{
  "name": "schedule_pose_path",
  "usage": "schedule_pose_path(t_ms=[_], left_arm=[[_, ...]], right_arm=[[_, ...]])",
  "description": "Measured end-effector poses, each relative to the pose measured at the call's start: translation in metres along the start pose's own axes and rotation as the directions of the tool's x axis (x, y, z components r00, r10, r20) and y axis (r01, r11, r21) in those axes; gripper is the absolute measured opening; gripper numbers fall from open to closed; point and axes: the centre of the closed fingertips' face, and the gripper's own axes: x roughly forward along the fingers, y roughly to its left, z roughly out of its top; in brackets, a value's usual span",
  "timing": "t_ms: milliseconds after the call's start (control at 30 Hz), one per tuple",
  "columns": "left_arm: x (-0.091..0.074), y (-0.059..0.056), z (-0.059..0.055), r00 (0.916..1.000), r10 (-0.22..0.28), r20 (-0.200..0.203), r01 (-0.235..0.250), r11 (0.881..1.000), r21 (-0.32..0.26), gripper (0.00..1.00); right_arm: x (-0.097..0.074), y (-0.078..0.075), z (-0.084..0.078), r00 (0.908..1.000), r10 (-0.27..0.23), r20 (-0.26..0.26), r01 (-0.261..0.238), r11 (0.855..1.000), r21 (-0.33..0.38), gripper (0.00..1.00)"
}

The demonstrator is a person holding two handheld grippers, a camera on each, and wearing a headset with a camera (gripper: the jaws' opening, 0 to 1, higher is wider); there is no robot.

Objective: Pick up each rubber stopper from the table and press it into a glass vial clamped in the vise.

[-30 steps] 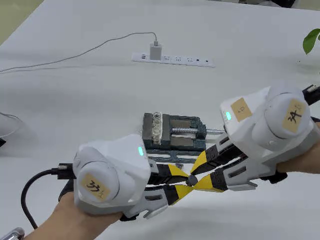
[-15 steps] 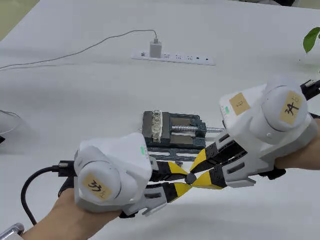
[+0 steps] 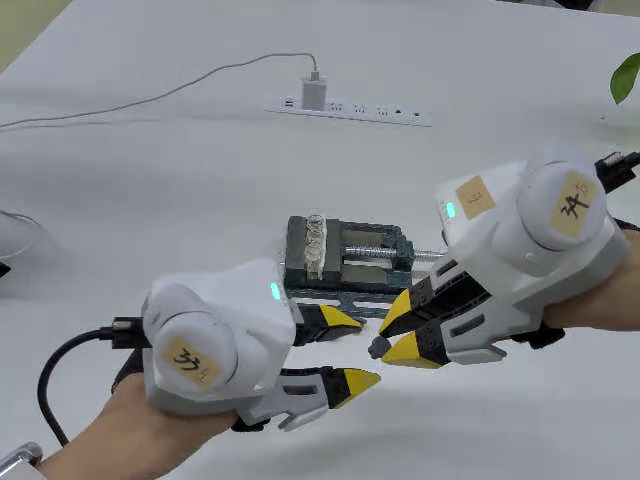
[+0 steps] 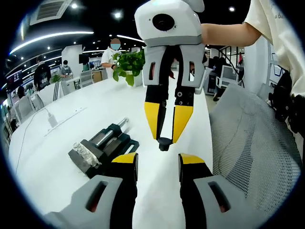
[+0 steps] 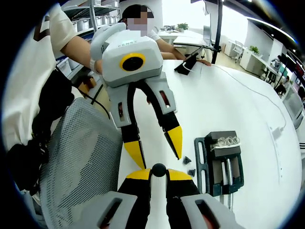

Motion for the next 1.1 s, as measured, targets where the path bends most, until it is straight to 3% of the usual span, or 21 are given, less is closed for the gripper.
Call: schedule_pose_path(t_ms=[100,300,433,500,600,633,733,800,1100], left_arm=[[-0.004,0.011,-0.004,0.9987,0.051,-0.001,-0.051,0.999,-0.003,0.41],[-0.018,0.036,-0.015,0.9854,0.170,0.000,-0.170,0.982,-0.084,0.63],[-0.025,0.047,-0.020,0.9790,0.204,0.001,-0.202,0.973,-0.109,0.75],[-0.031,0.058,-0.021,0.9667,0.256,0.007,-0.253,0.959,-0.127,0.82],[-0.037,0.065,-0.024,0.9602,0.279,0.008,-0.274,0.947,-0.167,0.90],[-0.039,0.066,-0.024,0.9622,0.272,0.011,-0.266,0.948,-0.177,0.91],[-0.042,0.071,-0.027,0.9579,0.287,0.011,-0.279,0.940,-0.194,0.99],[-0.042,0.070,-0.030,0.9611,0.276,-0.004,-0.271,0.939,-0.212,0.99],[-0.042,0.072,-0.029,0.9588,0.284,0.008,-0.276,0.938,-0.208,0.99]], right_arm=[[0.000,-0.002,-0.002,1.0000,0.000,-0.005,0.000,1.000,0.004,0.07],[0.002,-0.002,-0.004,0.9999,0.006,-0.013,-0.006,1.000,0.010,0.07],[0.003,-0.004,-0.004,0.9999,0.005,-0.013,-0.005,1.000,0.011,0.07],[0.004,-0.008,-0.005,0.9999,-0.006,-0.012,0.006,1.000,0.016,0.07],[0.005,-0.012,-0.005,0.9999,-0.012,-0.009,0.012,1.000,0.022,0.07],[0.005,-0.013,-0.006,0.9999,-0.010,-0.010,0.011,1.000,0.020,0.07],[0.006,-0.014,-0.007,0.9999,-0.005,-0.012,0.005,1.000,-0.025,0.07],[0.007,-0.015,-0.007,0.9998,-0.006,-0.017,0.005,0.998,-0.055,0.06],[0.008,-0.027,-0.002,0.9996,-0.001,-0.028,0.000,0.999,-0.050,0.06]])
